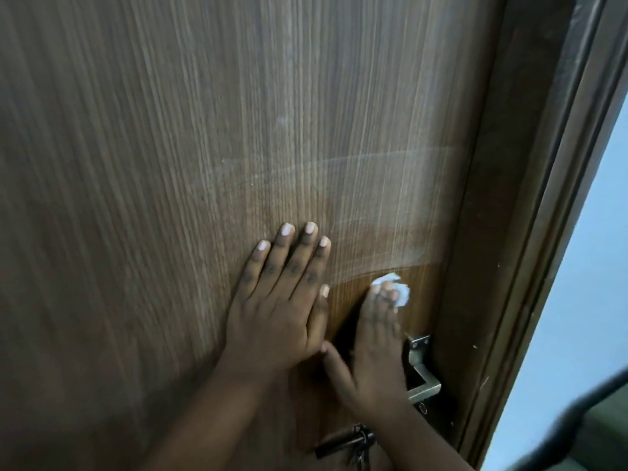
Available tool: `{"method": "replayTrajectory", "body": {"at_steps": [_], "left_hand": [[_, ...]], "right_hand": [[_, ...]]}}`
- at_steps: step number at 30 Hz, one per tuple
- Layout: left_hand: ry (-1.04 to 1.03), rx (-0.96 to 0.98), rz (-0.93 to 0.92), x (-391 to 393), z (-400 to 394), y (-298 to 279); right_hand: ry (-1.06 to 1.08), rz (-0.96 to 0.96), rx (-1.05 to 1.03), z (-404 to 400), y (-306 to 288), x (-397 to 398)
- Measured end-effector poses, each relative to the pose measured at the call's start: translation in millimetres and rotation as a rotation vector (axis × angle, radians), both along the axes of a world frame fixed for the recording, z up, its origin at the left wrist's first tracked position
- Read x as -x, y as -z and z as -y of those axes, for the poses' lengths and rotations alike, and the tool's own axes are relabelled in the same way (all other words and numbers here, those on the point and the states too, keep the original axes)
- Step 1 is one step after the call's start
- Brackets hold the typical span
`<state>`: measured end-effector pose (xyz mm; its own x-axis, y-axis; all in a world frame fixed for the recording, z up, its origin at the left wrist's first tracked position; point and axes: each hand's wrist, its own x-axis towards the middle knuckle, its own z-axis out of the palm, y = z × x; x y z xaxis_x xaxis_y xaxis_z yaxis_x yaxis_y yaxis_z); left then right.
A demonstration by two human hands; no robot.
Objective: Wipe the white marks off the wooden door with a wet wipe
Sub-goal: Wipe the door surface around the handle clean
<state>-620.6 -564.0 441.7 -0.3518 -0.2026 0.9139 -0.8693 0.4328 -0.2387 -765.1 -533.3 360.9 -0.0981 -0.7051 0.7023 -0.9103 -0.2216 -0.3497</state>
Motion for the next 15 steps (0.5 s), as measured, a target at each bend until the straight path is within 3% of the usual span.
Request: {"method": "replayTrajectory", "body": {"at_steps": [5,9,15], "left_hand": [[0.011,-0.014,-0.001,-0.3,-0.5,-0.7],[0.029,-0.051,0.018,-2.6,-3.0,-2.9],[0.035,-0.180,0.037,-12.9,-15.2,-4.0]], "right_hand": [[-0.076,-0.131,0.082,-5.9,17.0,-11.1],[-0.055,-0.170,0.130,-8.1,8.1,0.7],[-0.026,-0.406,0.249,-16.3,-16.9,19.5]]}}
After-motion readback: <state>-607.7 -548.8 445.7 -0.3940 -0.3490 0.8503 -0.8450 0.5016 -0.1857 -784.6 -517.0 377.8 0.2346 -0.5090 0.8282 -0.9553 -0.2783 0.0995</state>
